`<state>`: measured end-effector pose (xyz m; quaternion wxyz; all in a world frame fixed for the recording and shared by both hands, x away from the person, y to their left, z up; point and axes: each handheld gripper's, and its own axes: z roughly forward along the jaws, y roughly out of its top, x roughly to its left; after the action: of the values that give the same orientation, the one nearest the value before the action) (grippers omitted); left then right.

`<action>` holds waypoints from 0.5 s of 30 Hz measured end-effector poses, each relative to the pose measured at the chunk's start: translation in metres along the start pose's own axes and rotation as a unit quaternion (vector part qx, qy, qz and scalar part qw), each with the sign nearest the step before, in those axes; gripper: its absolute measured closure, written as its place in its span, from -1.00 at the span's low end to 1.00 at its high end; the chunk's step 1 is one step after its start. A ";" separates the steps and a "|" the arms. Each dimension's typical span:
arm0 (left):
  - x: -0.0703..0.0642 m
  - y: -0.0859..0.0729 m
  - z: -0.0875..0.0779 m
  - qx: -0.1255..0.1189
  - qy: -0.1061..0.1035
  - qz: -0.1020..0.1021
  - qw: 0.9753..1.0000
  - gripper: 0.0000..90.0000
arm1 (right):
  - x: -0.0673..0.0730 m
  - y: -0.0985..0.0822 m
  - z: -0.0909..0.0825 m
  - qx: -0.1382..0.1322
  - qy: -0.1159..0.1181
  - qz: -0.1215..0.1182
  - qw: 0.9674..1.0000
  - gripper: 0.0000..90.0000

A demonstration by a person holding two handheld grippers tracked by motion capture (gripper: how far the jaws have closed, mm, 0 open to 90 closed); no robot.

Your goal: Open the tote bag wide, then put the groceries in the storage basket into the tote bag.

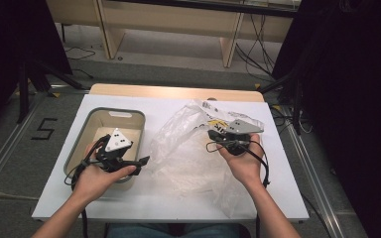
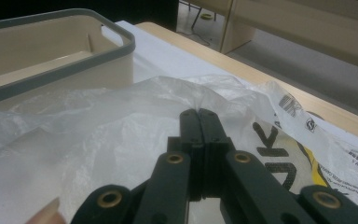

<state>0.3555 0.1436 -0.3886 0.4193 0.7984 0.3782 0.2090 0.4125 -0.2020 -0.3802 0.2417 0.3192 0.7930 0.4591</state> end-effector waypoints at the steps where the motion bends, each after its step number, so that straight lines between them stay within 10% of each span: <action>1: 0.000 0.000 0.000 0.000 0.000 0.000 1.000 -0.40 | 0.000 0.000 0.000 0.000 0.000 0.000 1.000 1.00; 15: 0.012 -0.001 -0.002 0.002 0.009 -0.010 1.000 -0.40 | 0.000 0.000 0.000 0.005 -0.002 0.003 1.000 1.00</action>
<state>0.3612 0.1541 -0.3882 0.4164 0.7932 0.3909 0.2114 0.4121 -0.2019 -0.3805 0.2403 0.3234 0.7939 0.4553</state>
